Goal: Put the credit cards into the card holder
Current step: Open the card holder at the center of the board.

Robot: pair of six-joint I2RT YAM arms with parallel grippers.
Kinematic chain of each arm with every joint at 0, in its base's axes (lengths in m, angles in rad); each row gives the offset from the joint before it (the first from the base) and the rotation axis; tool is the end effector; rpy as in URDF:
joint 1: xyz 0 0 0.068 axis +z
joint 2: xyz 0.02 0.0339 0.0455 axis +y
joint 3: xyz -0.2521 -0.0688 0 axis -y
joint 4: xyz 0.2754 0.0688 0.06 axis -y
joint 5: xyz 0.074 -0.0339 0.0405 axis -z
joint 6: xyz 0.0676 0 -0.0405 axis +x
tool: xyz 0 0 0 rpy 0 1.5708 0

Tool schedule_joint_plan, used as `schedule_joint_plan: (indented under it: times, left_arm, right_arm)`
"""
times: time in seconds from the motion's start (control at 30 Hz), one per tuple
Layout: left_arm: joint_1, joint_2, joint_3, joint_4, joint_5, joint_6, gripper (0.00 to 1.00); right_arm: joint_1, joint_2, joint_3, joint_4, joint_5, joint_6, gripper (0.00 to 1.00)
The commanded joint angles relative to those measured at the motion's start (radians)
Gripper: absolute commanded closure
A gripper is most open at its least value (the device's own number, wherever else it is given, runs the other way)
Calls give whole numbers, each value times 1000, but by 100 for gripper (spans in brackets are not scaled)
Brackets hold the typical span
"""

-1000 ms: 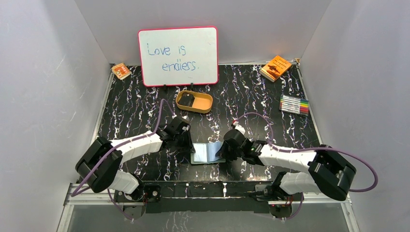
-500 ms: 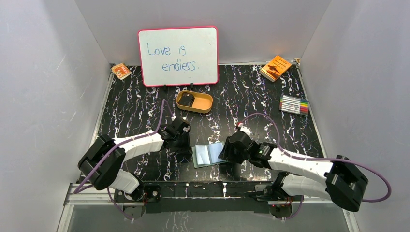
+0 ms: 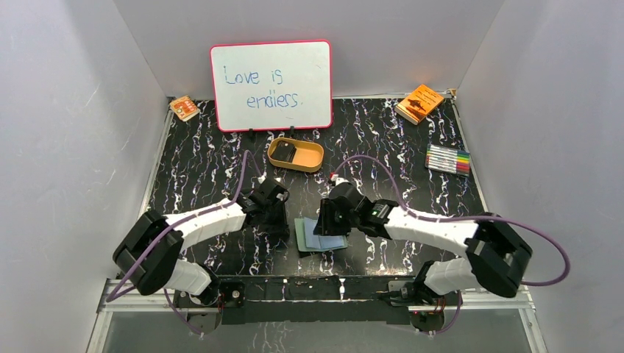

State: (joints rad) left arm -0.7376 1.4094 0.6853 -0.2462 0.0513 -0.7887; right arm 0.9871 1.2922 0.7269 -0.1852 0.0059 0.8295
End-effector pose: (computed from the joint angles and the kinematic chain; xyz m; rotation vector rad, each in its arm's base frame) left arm 0.2238 -0.2080 0.1081 -0.0471 2.6738 -0.6218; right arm 0.1761 0.2659 0.1625 -0.1936 2.4927 0.8526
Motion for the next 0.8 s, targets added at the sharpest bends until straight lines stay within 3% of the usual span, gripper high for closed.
schedule_joint_plan:
  times: [0.0, 0.13, 0.77]
  left_arm:
    - [1, -104, 54, -84, -35, 9, 91]
    - [3, -161, 70, -125, -37, 6, 83]
    - [2, -299, 24, -154, -89, -37, 80]
  right_arm:
    - [1, 63, -36, 154, -48, 6, 60]
    - [1, 130, -38, 217, -105, 17, 60]
    - [0, 277, -36, 317, -50, 224, 65]
